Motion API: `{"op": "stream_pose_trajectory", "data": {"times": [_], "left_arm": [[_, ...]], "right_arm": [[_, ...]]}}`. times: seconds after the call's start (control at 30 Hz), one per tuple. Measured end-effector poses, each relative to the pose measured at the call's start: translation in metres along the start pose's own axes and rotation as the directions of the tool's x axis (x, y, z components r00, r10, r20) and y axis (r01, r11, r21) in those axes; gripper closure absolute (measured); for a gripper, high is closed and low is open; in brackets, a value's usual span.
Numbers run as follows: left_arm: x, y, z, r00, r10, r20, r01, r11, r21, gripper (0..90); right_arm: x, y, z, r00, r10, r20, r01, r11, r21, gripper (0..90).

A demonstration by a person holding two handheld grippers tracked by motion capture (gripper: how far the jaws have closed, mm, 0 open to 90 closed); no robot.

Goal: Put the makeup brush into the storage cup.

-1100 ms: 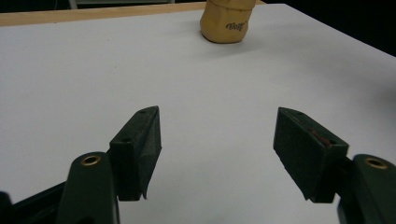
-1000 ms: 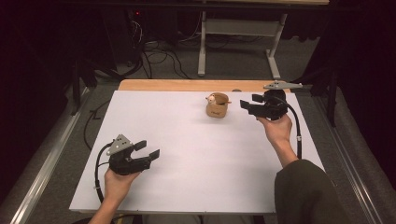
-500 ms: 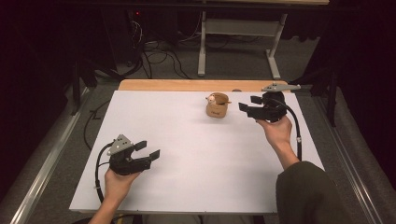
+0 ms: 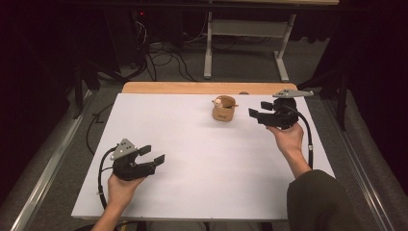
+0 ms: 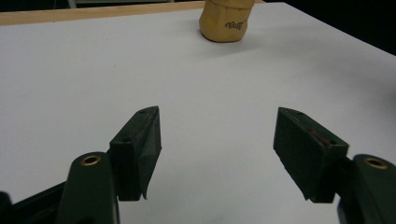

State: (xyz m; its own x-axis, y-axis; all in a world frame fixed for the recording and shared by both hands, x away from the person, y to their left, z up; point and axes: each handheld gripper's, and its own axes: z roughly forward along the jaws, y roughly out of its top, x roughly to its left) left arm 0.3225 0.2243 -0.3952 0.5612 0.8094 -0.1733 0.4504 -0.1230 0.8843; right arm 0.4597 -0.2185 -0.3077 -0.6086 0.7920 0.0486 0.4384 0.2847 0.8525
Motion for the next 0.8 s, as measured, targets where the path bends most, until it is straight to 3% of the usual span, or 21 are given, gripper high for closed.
{"op": "stream_pose_trajectory", "data": {"times": [0.8], "left_arm": [[0.000, 0.000, 0.001, 1.0000, 0.000, 0.000, 0.000, 1.0000, 0.003, 32.7]], "right_arm": [[0.000, -0.013, -0.009, 0.9998, 0.019, -0.006, -0.019, 0.9998, -0.009, 41.3]]}}
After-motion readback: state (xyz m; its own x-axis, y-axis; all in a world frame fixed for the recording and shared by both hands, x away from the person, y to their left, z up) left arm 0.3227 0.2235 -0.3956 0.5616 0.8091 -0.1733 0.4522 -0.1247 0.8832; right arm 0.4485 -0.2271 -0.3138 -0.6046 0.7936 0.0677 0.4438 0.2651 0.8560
